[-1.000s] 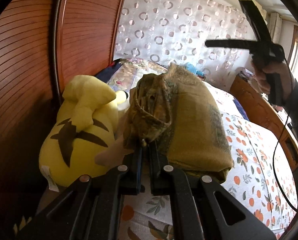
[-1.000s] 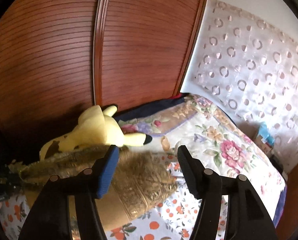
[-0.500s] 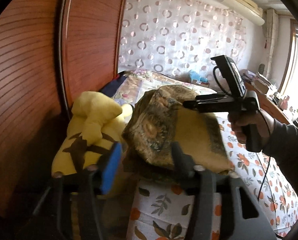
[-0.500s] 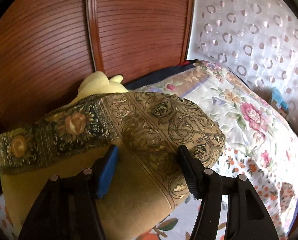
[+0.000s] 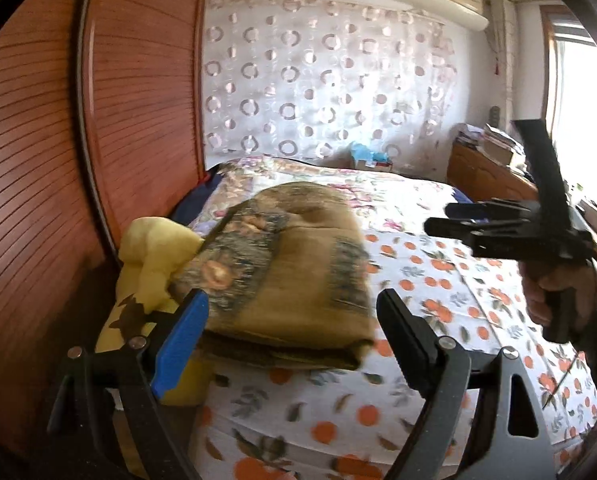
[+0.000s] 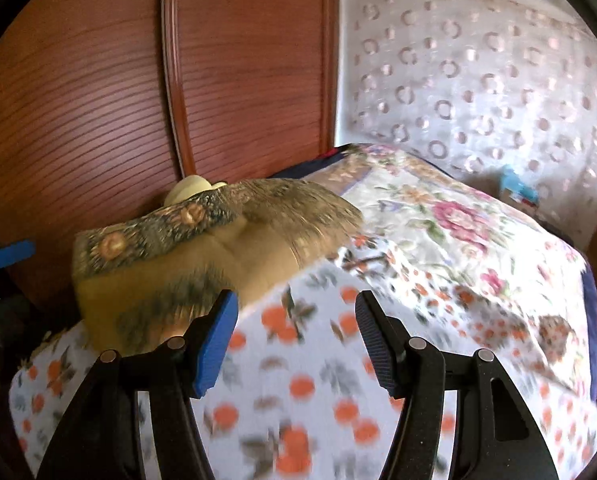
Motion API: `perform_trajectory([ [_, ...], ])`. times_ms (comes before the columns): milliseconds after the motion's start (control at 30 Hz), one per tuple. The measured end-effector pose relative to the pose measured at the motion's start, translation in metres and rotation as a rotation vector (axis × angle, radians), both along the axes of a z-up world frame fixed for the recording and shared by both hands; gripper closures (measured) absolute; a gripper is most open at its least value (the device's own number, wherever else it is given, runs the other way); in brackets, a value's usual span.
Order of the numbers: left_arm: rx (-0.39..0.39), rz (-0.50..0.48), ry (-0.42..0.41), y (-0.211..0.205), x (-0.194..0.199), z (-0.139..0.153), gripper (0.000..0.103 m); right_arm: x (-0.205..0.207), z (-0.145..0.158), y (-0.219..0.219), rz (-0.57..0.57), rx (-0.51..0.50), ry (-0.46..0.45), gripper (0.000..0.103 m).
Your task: Fold small clothes
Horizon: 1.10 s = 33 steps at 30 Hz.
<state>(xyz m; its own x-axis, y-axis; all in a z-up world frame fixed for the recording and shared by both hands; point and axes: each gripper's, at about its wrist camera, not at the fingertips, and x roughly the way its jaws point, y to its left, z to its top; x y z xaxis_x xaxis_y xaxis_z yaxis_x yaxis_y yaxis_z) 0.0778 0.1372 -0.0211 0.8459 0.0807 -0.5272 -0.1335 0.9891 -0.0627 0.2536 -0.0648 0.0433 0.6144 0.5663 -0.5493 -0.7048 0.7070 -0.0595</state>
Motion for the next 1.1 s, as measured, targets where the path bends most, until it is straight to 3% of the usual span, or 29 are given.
perform_trajectory([
  [367, -0.013, -0.127, -0.015, -0.070, -0.013, -0.001, 0.017, -0.117, 0.002, -0.103, -0.202, 0.095, -0.039, 0.038],
  [467, -0.007, -0.157, -0.019, -0.090, -0.016, 0.000, 0.017, -0.144, 0.001, -0.120, -0.251, 0.109, -0.052, 0.032],
  [667, -0.001, -0.189, -0.052, -0.118, -0.026, 0.015, 0.017, -0.195, 0.004, -0.132, -0.339, 0.135, -0.086, 0.016],
  [1100, 0.032, -0.194, -0.142, -0.148, -0.040, 0.067, 0.017, -0.274, 0.010, -0.132, -0.461, 0.234, -0.202, 0.016],
])
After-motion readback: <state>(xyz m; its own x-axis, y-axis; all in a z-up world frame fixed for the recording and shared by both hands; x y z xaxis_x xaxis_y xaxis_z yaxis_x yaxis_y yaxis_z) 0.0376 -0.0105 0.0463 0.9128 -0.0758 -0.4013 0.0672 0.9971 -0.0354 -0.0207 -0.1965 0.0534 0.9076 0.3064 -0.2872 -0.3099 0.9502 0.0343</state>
